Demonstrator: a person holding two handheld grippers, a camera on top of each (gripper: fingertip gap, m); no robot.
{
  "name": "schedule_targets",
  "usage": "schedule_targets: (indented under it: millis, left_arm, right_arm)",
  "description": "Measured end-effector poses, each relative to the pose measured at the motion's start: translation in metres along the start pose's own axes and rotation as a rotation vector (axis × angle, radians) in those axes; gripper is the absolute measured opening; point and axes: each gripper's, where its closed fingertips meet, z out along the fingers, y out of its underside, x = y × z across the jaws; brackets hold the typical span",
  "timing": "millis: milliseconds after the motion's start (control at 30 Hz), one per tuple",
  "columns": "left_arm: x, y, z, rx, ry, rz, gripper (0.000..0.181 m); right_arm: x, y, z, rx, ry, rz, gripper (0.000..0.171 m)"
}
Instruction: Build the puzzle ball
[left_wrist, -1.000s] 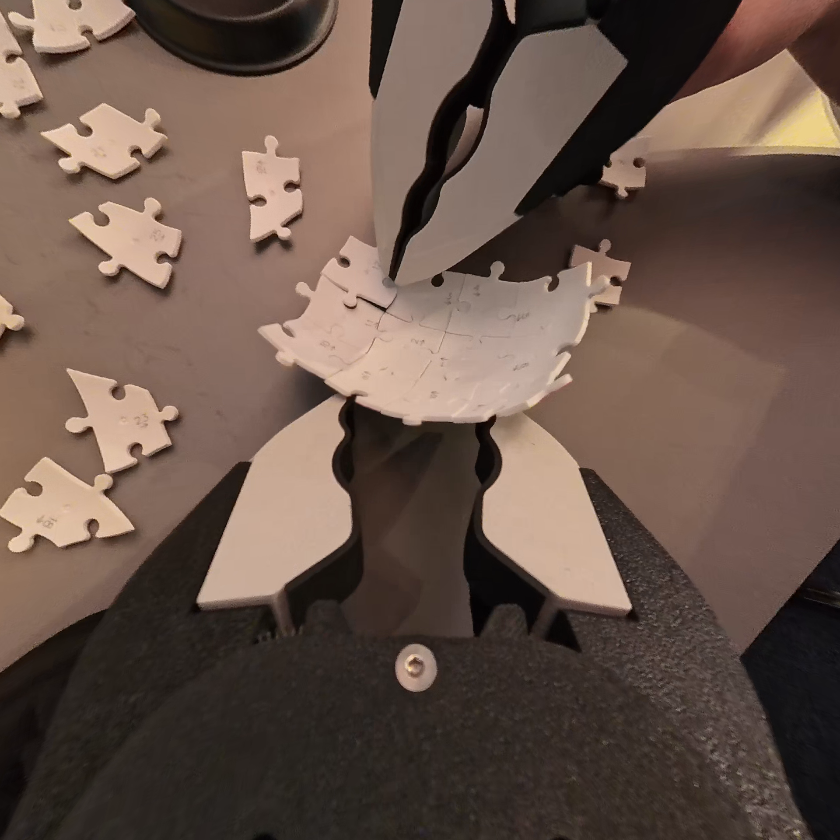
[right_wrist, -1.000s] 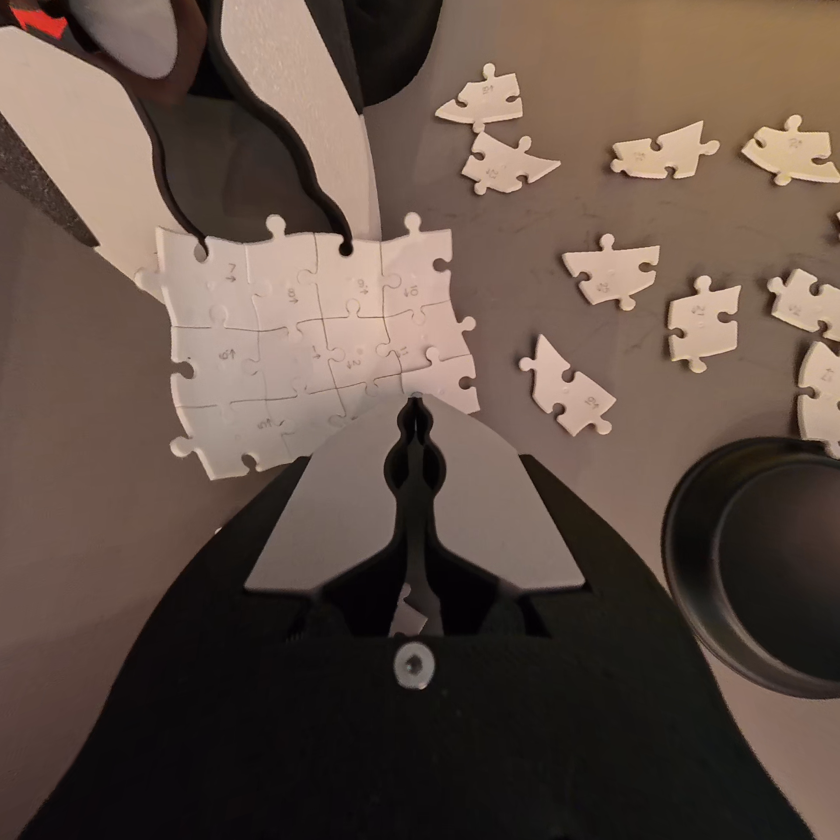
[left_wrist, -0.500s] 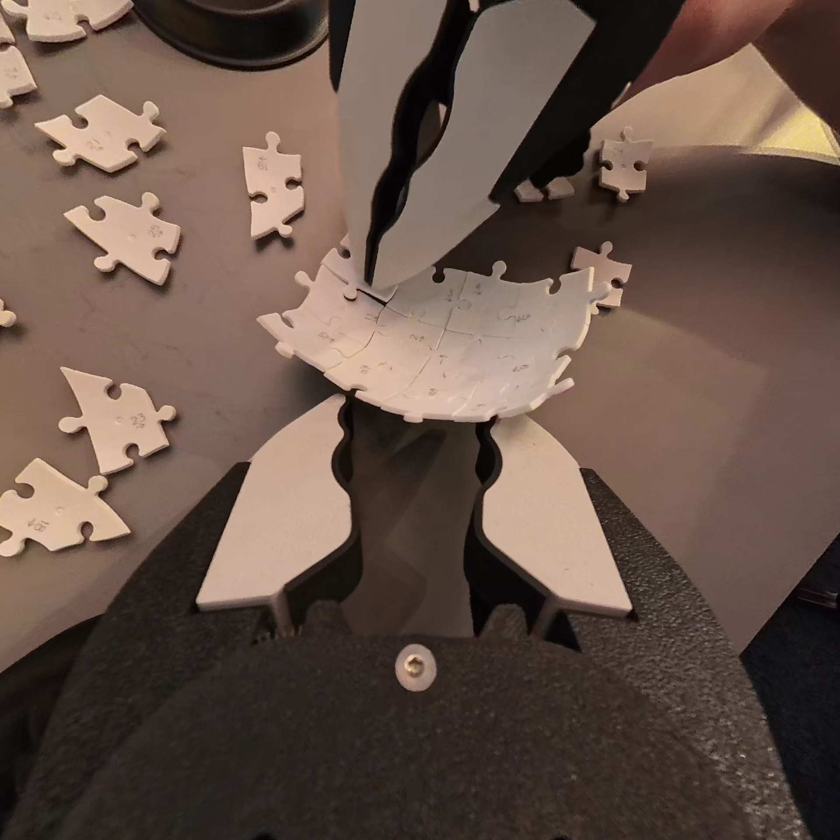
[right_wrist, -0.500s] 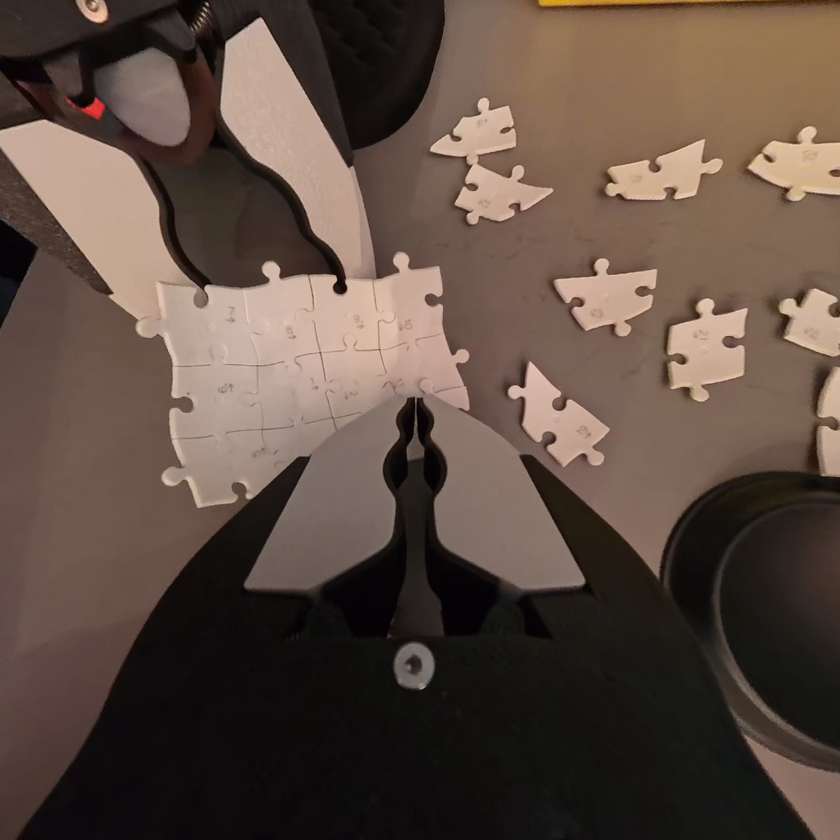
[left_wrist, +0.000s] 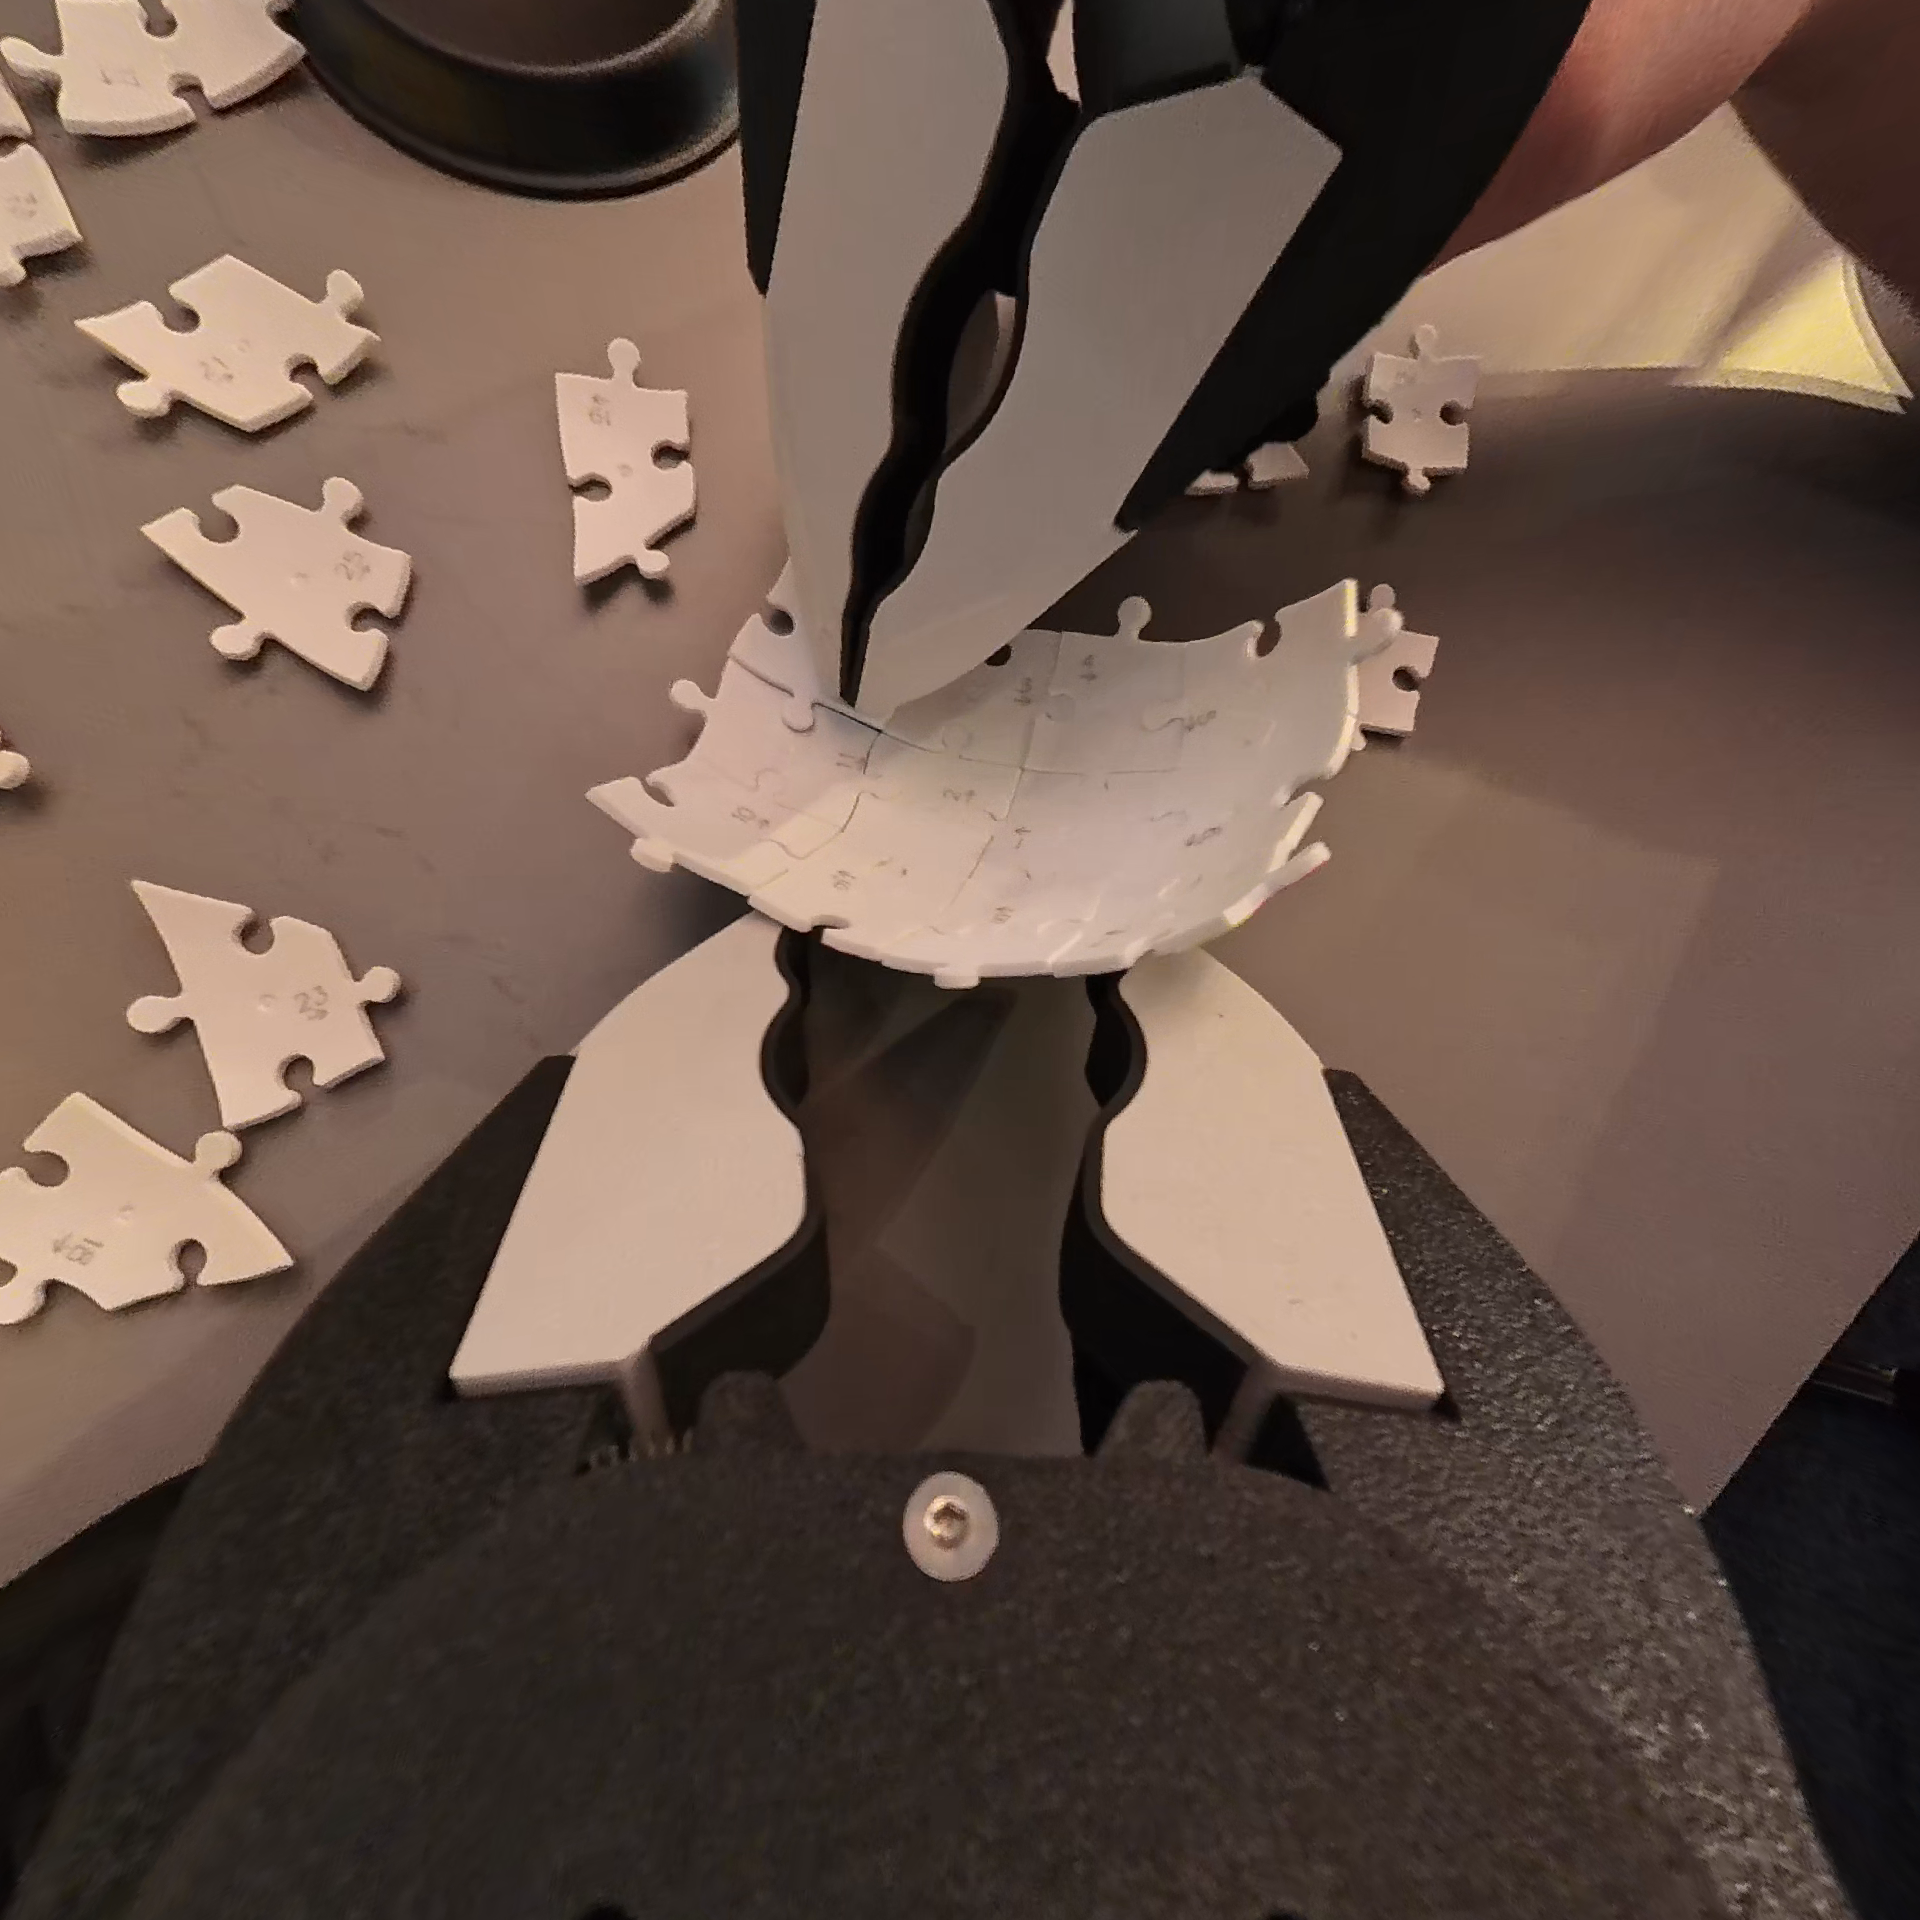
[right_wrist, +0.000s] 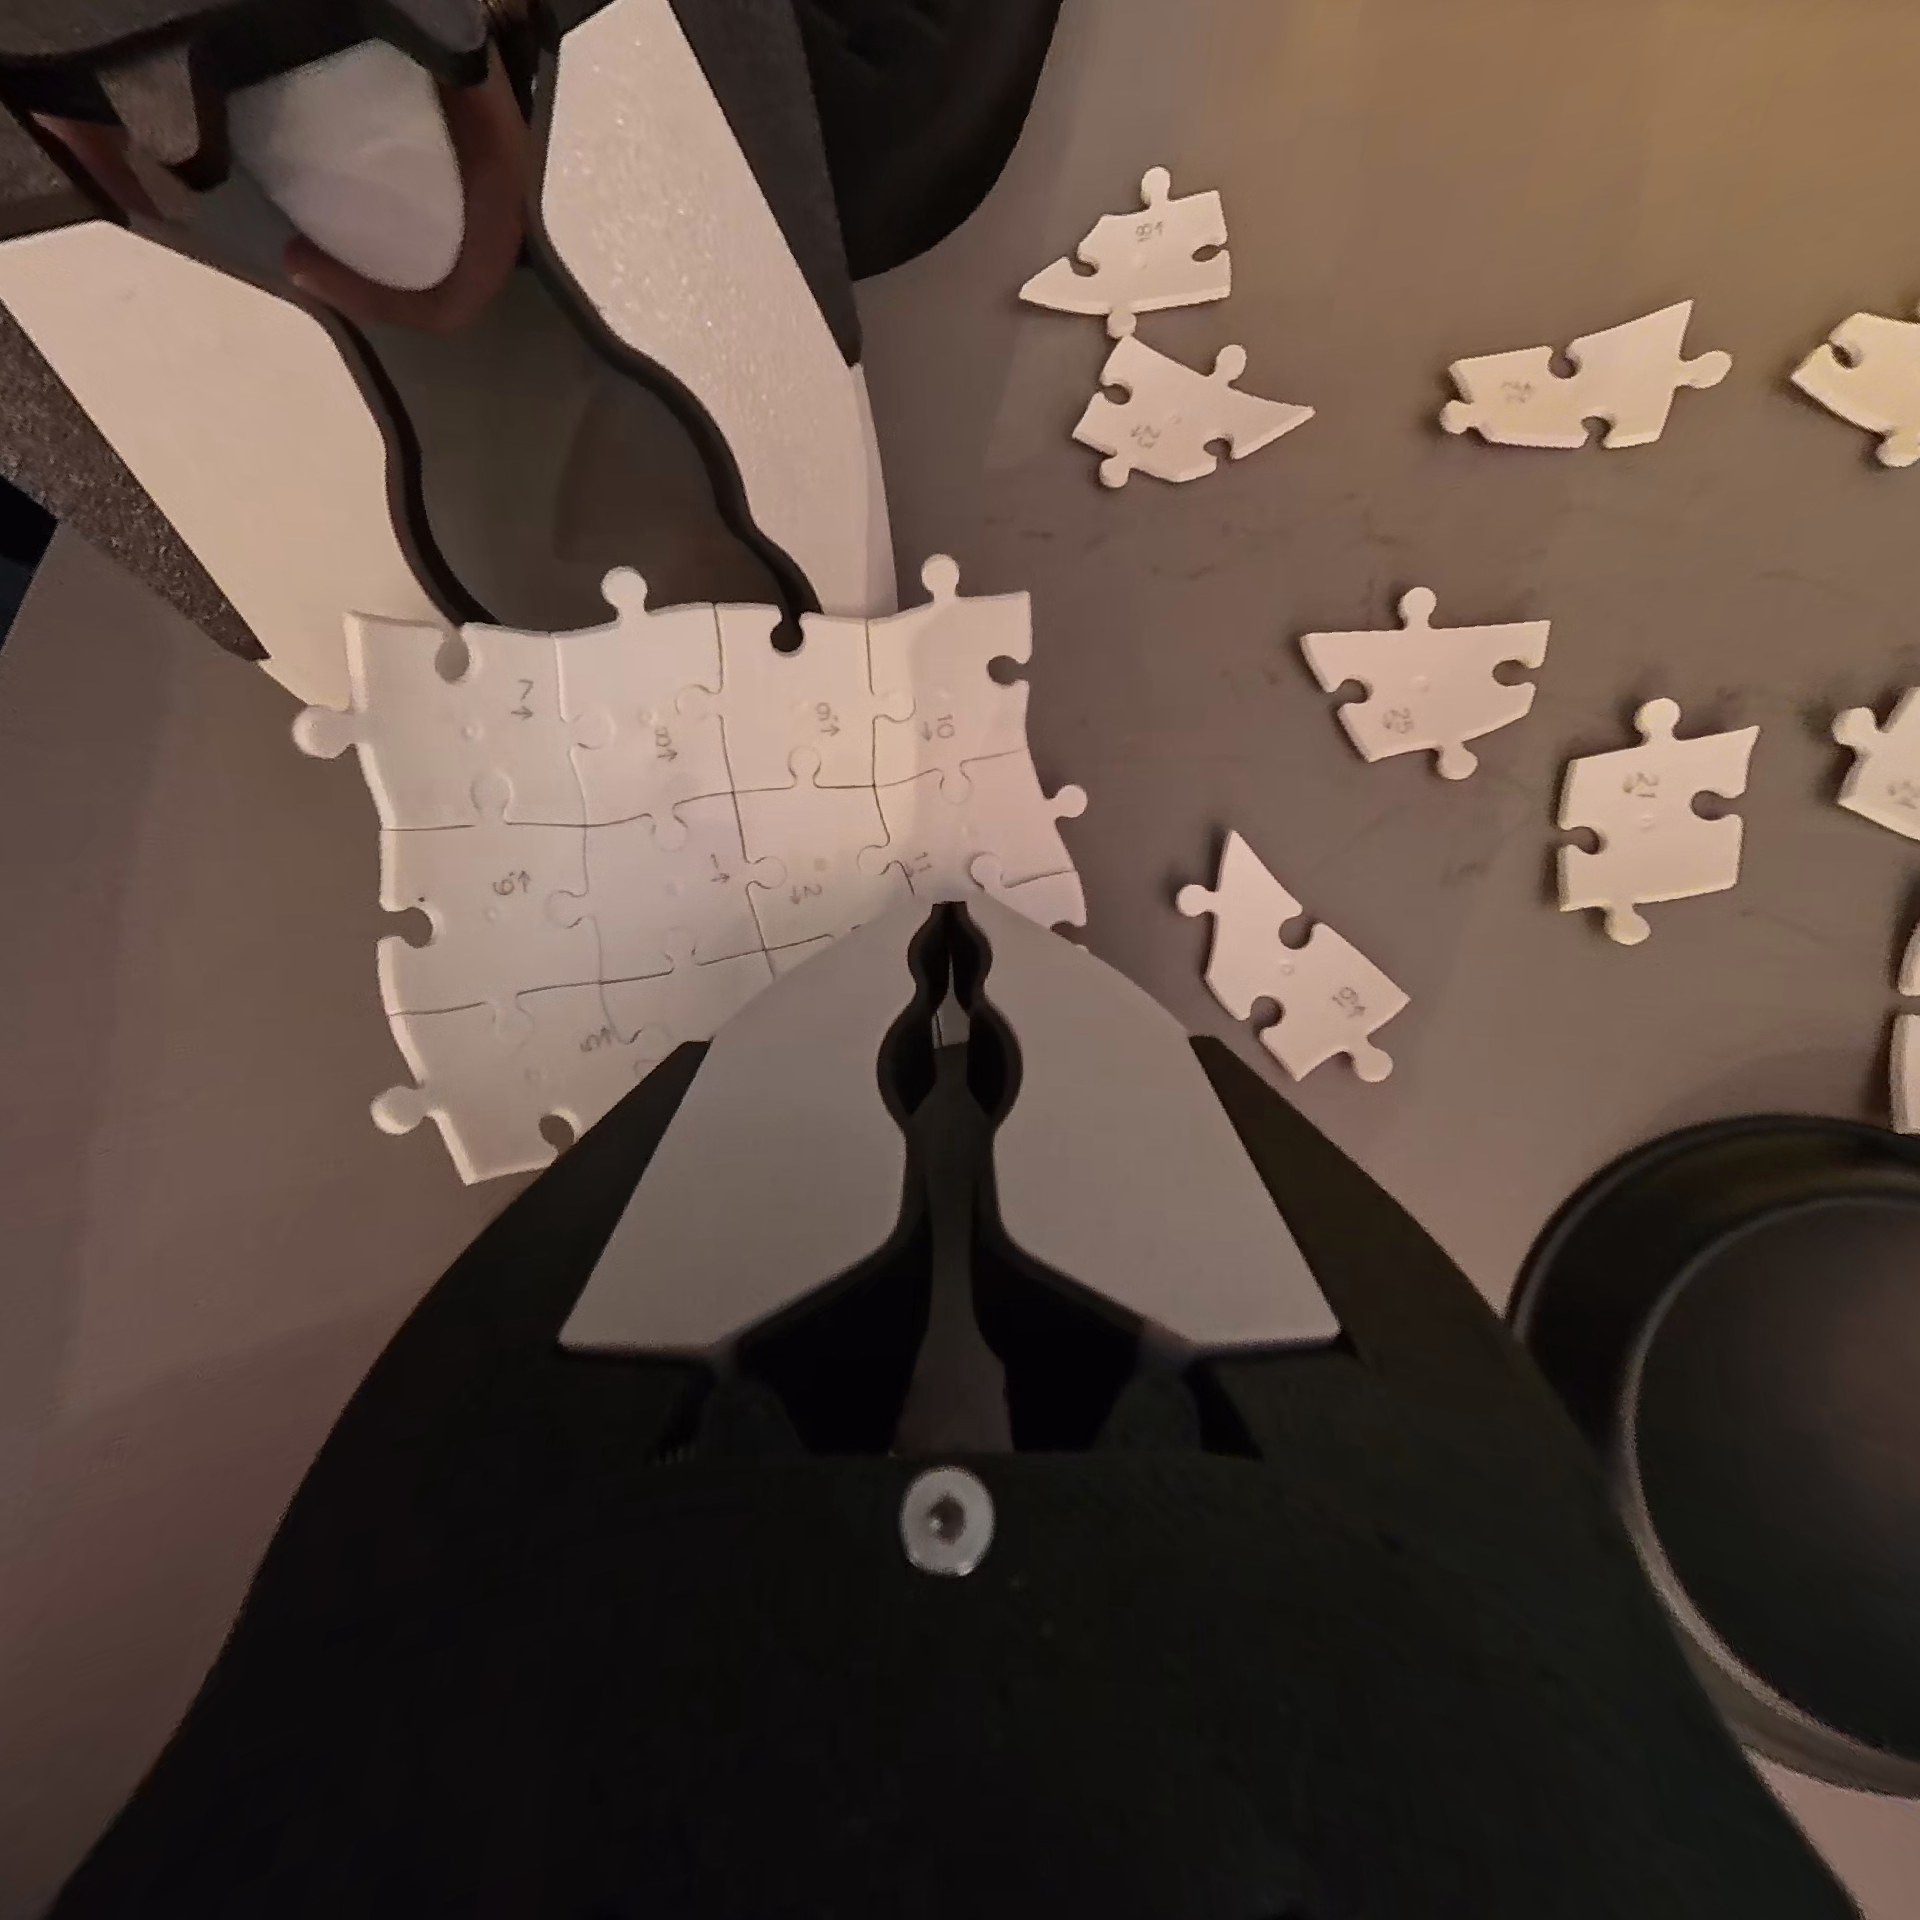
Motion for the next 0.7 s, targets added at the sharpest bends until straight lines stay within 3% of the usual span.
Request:
schedule_targets:
  millis: [567,700]
  left_arm:
    - [0.0,0.0,0.0,0.007,0.025,-0.023,0.051]
    - [0.0,0.0,0.0,-0.002,0.019,-0.014,0.052]
  right_arm:
    - [-0.002,-0.002,0.0,0.023,-0.05,0.03,0.003]
    - [0.01,-0.025,-0.021,0.152,-0.019,0.056,0.002]
